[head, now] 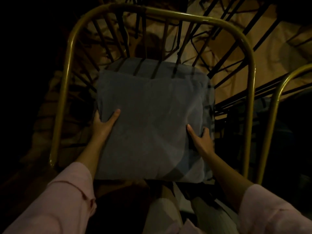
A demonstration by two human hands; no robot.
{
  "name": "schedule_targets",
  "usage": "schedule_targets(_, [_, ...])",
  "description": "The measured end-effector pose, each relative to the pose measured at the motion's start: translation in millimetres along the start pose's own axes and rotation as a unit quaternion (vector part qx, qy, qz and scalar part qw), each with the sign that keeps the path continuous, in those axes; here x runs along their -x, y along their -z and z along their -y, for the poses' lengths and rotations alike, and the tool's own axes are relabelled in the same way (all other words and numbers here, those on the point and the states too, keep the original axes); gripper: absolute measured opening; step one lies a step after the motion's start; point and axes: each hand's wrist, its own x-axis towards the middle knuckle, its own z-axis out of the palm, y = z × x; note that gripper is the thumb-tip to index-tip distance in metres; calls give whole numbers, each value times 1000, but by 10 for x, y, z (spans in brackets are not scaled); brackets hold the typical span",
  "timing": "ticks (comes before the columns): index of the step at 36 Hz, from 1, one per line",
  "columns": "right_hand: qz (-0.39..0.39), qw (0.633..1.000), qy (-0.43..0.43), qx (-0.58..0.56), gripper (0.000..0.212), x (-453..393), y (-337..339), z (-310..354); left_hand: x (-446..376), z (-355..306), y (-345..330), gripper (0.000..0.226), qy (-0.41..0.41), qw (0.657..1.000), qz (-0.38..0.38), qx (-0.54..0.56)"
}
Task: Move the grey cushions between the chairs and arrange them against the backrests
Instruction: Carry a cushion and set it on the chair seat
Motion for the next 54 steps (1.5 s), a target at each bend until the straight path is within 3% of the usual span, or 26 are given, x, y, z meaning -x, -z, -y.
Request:
schedule_targets(4, [20, 999, -37, 17, 102, 5, -57, -260, 18, 370, -19, 139, 83, 985, 99, -113])
schedule_targets(6, [34, 999, -33, 19, 102, -4, -86, -334, -19, 525, -3, 146, 90, 979, 104, -150])
schedule_targets(15, [53, 998, -20, -9, 101, 69, 16, -245, 388, 393, -234, 111, 17, 967, 28, -252])
schedule_targets(21, [20, 998, 61, 14, 108, 340, 546, -322, 1005, 170, -627, 95, -40, 957, 49, -284])
schedule_targets(27, [-92, 973, 202, 70, 82, 530, 1582, -407, 1642, -217, -1365, 88, -81, 965, 110, -222])
schedule_targets(32, [-234, 939, 246, 60, 70, 583, 2683, -735, 2318, -571, -2200, 79, -134, 952, 188, -199])
schedule_targets(37, [-349, 917, 194, 16, 72, 575, 3832, -1237, 3107, -838, -3118, 68, -195, 922, 250, -222])
schedule_targets(42, [-396, 915, 79, -4, 75, 448, 4917, -1861, 3856, -968, -3980, 63, -229, 893, 310, -231])
schedule_targets(45, [-384, 923, 9, -32, 81, 376, 5428, -2238, 4189, -953, -4408, 74, -202, 895, 332, -218])
schedule_targets(50, [-287, 944, -72, -147, 101, 252, 5928, -2757, 4452, -768, -4806, 108, -73, 927, 337, -147])
schedule_targets(52, [-257, 939, -100, -204, 109, 162, 6051, -2937, 4471, -674, -4888, 110, -48, 930, 346, -115])
schedule_targets(54, [-226, 937, -128, -235, 102, 154, 6126, -2994, 4488, -620, -4949, 105, -37, 934, 342, -94])
